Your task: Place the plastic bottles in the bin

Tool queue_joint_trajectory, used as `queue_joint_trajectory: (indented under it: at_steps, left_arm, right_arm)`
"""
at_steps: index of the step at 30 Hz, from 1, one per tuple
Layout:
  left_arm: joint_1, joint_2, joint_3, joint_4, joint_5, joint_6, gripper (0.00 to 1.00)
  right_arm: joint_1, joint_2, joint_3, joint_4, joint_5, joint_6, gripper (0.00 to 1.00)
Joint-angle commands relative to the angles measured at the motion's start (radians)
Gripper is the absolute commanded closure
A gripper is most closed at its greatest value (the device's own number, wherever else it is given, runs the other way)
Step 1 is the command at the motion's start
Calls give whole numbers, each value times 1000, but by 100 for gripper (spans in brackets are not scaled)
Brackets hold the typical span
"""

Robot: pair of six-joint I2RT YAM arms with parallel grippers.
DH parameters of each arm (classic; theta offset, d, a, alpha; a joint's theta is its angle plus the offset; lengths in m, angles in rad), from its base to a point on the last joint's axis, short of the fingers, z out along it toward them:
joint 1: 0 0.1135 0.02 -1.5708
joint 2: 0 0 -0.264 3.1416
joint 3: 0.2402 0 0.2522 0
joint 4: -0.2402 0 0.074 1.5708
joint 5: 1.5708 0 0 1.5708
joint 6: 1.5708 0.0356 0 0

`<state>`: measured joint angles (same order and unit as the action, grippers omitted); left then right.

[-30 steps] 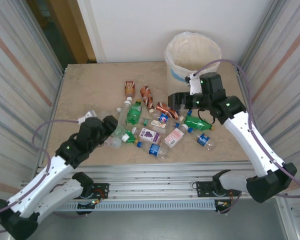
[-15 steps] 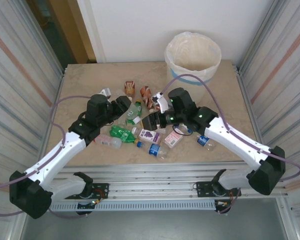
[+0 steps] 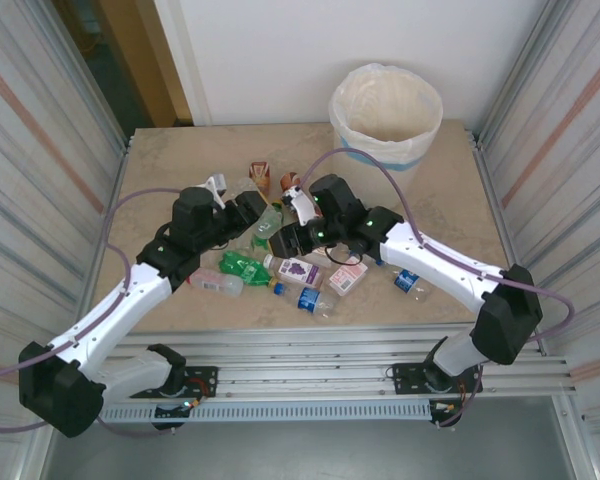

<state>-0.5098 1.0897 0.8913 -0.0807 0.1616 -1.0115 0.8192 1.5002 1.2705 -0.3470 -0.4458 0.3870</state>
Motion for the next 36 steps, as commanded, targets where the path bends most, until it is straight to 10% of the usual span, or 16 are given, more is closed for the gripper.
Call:
queue_joint_trajectory:
  at_steps: [1,7,13,36]
  left_arm:
    - [5,-2,-8,52,38,-9,56]
    - [5,-1,-18,67,42,-18,50]
    - [23,-27,-17,41,41,1,2]
    - [31,-380,-129,-191,-250,175,1]
  right_arm:
    - [7,24,41,28,-10,-15,53]
    - [7,37,51,25,-2,-9,80]
    - [2,22,58,-3,39,-4,93]
    - [-431,12,588,-401,113,-41,100]
